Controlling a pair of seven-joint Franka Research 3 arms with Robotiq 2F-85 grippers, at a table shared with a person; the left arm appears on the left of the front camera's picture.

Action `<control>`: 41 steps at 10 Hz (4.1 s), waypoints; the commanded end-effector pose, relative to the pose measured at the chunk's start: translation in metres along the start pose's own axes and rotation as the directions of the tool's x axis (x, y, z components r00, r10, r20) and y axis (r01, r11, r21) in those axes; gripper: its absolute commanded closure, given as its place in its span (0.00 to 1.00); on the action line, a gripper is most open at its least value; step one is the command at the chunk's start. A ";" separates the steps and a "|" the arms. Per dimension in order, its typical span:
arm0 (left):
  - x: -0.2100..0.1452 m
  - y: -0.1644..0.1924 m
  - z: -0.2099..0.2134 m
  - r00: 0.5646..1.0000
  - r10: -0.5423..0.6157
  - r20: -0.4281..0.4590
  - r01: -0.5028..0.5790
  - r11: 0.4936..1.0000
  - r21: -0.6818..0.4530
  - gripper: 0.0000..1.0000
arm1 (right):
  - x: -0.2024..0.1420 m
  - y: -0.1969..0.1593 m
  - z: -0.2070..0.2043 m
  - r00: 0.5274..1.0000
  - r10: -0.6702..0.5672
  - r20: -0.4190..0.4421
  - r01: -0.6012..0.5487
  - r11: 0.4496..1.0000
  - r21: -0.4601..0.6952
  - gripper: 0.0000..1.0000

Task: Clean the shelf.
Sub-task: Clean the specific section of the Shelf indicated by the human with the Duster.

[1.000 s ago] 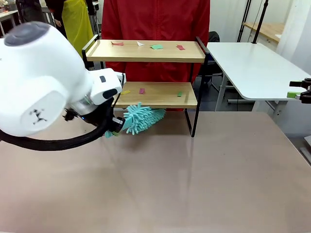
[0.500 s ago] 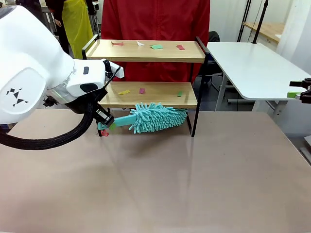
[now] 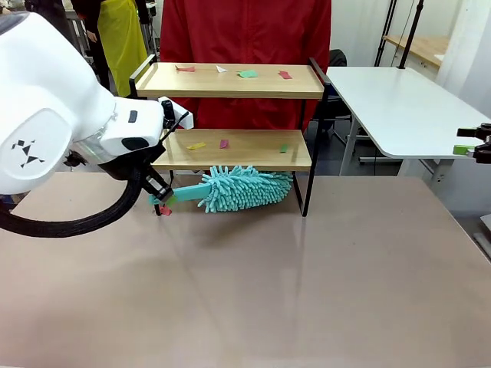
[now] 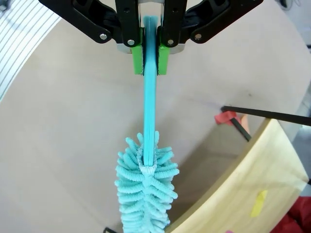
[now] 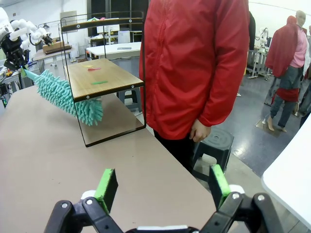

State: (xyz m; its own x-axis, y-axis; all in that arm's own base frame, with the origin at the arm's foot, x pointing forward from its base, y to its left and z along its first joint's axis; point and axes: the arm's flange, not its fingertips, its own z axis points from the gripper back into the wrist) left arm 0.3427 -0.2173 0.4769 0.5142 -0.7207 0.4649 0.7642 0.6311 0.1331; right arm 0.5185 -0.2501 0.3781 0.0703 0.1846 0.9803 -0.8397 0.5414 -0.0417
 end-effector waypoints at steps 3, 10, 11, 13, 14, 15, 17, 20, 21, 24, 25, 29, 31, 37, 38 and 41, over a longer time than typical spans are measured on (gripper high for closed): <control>-0.053 0.028 0.033 0.980 -0.195 0.045 0.200 0.968 -0.153 0.86 | 0.009 0.000 -0.001 1.000 -0.005 -0.011 0.005 1.000 -0.013 0.00; -0.068 0.064 0.203 0.856 -0.438 -0.276 0.337 0.876 -0.344 0.86 | 0.009 0.000 -0.001 1.000 -0.005 -0.011 0.005 1.000 -0.013 0.00; -0.064 0.070 0.232 0.842 -0.432 -0.323 0.337 0.889 -0.310 0.86 | 0.009 0.000 -0.001 1.000 -0.005 -0.011 0.005 1.000 -0.013 0.00; -0.058 0.085 0.279 0.792 -0.413 -0.449 0.336 0.910 -0.244 0.86 | 0.009 0.000 -0.001 1.000 -0.005 -0.011 0.005 1.000 -0.013 0.00; -0.059 0.094 0.293 0.769 -0.400 -0.498 0.325 0.916 -0.236 0.86 | 0.009 0.000 -0.001 1.000 -0.005 -0.011 0.005 1.000 -0.013 0.00; -0.062 0.103 0.300 0.754 -0.391 -0.527 0.313 0.920 -0.235 0.86 | 0.009 0.000 -0.001 1.000 -0.005 -0.011 0.005 1.000 -0.013 0.00; -0.066 0.116 0.301 0.741 -0.390 -0.547 0.306 0.921 -0.241 0.86 | 0.009 0.000 -0.001 1.000 -0.005 -0.011 0.005 1.000 -0.013 0.00; -0.065 0.115 0.295 0.752 -0.355 -0.556 0.283 0.935 -0.214 0.86 | 0.009 0.000 -0.001 1.000 -0.005 -0.011 0.005 1.000 -0.013 0.00; -0.065 0.115 0.295 0.752 -0.355 -0.556 0.283 0.935 -0.214 0.86 | 0.009 0.000 -0.001 1.000 -0.005 -0.011 0.005 1.000 -0.013 0.00; -0.065 0.115 0.295 0.752 -0.355 -0.556 0.283 0.935 -0.214 0.86 | 0.009 0.000 -0.001 1.000 -0.005 -0.011 0.005 1.000 -0.013 0.00; -0.065 0.115 0.295 0.752 -0.355 -0.556 0.283 0.935 -0.214 0.86 | 0.009 0.000 -0.001 1.000 -0.005 -0.011 0.005 1.000 -0.013 0.00; -0.065 0.115 0.295 0.752 -0.355 -0.556 0.283 0.935 -0.214 0.86 | 0.009 0.000 -0.001 1.000 -0.005 -0.011 0.005 1.000 -0.013 0.00; -0.065 0.115 0.295 0.752 -0.355 -0.556 0.283 0.935 -0.214 0.86 | 0.009 0.000 -0.001 1.000 -0.005 -0.011 0.005 1.000 -0.013 0.00; -0.065 0.115 0.295 0.752 -0.355 -0.556 0.283 0.935 -0.214 0.86 | 0.009 0.000 -0.001 1.000 -0.005 -0.011 0.005 1.000 -0.013 0.00; -0.065 0.115 0.295 0.752 -0.355 -0.556 0.283 0.935 -0.214 0.86 | 0.009 0.000 -0.001 1.000 -0.005 -0.011 0.005 1.000 -0.013 0.00; -0.065 0.115 0.295 0.752 -0.355 -0.556 0.283 0.935 -0.214 0.86 | 0.009 0.000 -0.001 1.000 -0.005 -0.011 0.005 1.000 -0.013 0.00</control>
State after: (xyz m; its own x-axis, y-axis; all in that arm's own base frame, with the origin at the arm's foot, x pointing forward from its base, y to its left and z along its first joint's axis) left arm 0.2837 -0.0131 0.7187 0.3317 -0.9254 -0.1832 0.9434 0.3242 0.0706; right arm 0.5186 -0.2501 0.3783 0.0707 0.1839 0.9804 -0.8395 0.5418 -0.0410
